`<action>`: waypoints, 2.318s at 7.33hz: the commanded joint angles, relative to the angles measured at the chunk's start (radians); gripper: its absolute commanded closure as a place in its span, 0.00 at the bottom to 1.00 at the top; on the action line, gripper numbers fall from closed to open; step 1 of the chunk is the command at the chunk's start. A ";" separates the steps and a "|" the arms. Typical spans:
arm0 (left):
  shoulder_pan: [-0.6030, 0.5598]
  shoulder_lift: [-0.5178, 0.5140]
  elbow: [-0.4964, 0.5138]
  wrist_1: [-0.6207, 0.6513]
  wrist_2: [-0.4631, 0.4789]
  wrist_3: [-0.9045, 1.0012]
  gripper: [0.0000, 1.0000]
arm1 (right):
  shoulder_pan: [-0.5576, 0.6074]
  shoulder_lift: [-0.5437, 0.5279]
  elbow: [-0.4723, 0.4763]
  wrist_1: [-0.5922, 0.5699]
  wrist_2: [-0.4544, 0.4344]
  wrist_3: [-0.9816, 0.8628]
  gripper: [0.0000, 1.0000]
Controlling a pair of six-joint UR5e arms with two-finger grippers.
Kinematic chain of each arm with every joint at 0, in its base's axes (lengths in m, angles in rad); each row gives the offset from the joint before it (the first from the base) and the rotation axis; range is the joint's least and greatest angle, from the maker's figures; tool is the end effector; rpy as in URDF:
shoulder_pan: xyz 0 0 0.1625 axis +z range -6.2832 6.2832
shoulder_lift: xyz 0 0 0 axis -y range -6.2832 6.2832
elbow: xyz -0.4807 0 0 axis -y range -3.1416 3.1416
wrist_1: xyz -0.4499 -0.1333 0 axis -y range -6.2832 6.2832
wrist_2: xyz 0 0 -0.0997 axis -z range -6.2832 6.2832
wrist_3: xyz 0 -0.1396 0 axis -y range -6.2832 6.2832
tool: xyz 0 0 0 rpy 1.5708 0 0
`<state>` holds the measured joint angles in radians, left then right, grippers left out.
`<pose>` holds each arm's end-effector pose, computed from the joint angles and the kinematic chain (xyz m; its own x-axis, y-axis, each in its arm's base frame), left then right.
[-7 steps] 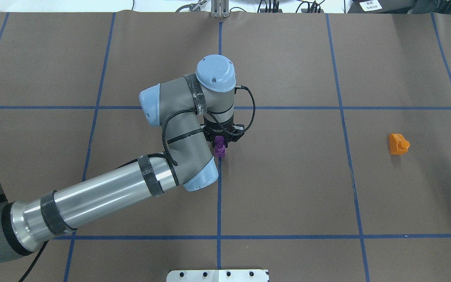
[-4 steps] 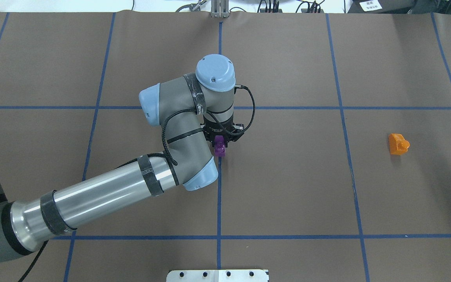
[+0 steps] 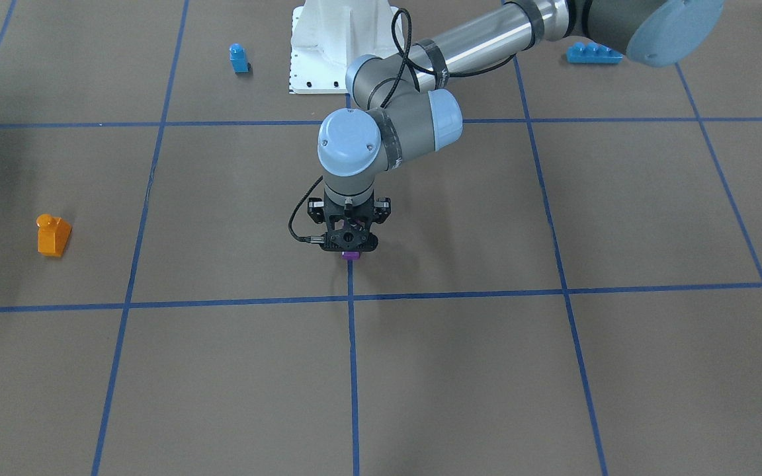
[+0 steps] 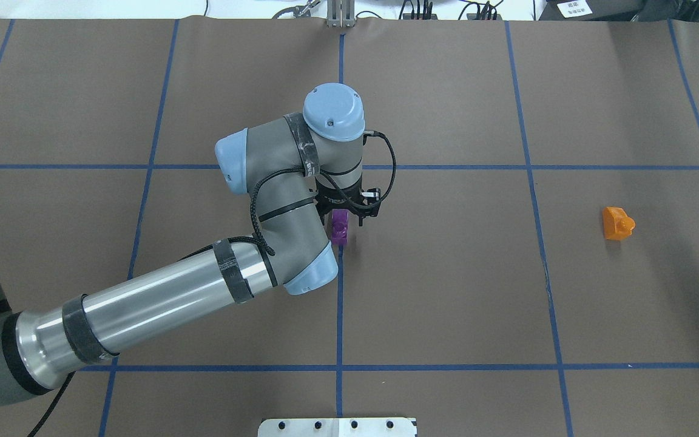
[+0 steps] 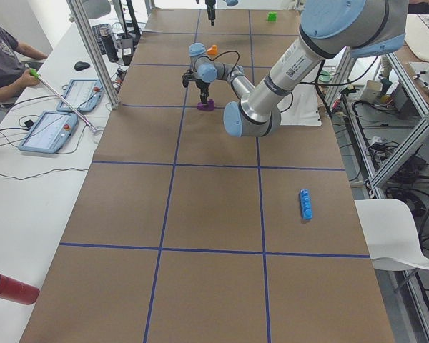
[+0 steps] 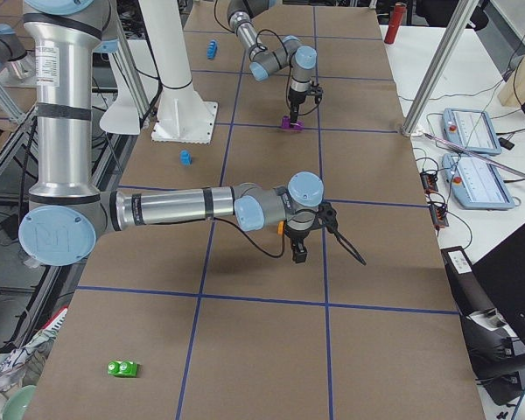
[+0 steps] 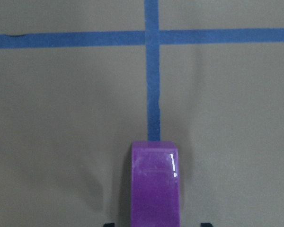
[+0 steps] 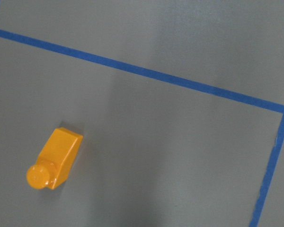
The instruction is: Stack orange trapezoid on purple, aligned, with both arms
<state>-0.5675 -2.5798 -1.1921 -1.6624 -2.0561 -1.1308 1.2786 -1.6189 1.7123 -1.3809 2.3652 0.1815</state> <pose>0.7448 -0.5556 0.1802 0.6644 0.0233 -0.7470 -0.0746 0.9966 -0.0353 -0.1255 -0.5344 0.6667 0.6534 -0.2204 0.7242 0.1613 0.9752 0.1513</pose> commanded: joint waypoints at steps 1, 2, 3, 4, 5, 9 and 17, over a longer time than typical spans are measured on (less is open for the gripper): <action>-0.029 0.000 -0.026 0.003 0.005 -0.006 0.01 | -0.088 0.036 -0.002 0.054 -0.052 0.327 0.00; -0.034 0.000 -0.027 0.003 0.005 -0.006 0.01 | -0.157 0.056 -0.003 0.103 -0.099 0.527 0.00; -0.040 0.000 -0.027 0.003 0.005 -0.004 0.01 | -0.221 0.057 -0.011 0.150 -0.154 0.611 0.00; -0.040 0.001 -0.026 0.003 0.007 -0.004 0.01 | -0.238 0.071 -0.025 0.155 -0.167 0.628 0.00; -0.040 0.001 -0.027 0.003 0.007 -0.004 0.01 | -0.254 0.074 -0.030 0.155 -0.166 0.628 0.00; -0.040 0.001 -0.032 0.004 0.007 -0.006 0.01 | -0.309 0.080 -0.072 0.186 -0.162 0.628 0.00; -0.042 0.007 -0.052 0.004 0.007 -0.006 0.01 | -0.361 0.114 -0.125 0.263 -0.155 0.750 1.00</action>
<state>-0.6084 -2.5726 -1.2412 -1.6582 -2.0494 -1.1369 0.9157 -1.4970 1.5801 -1.1190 2.2090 0.9439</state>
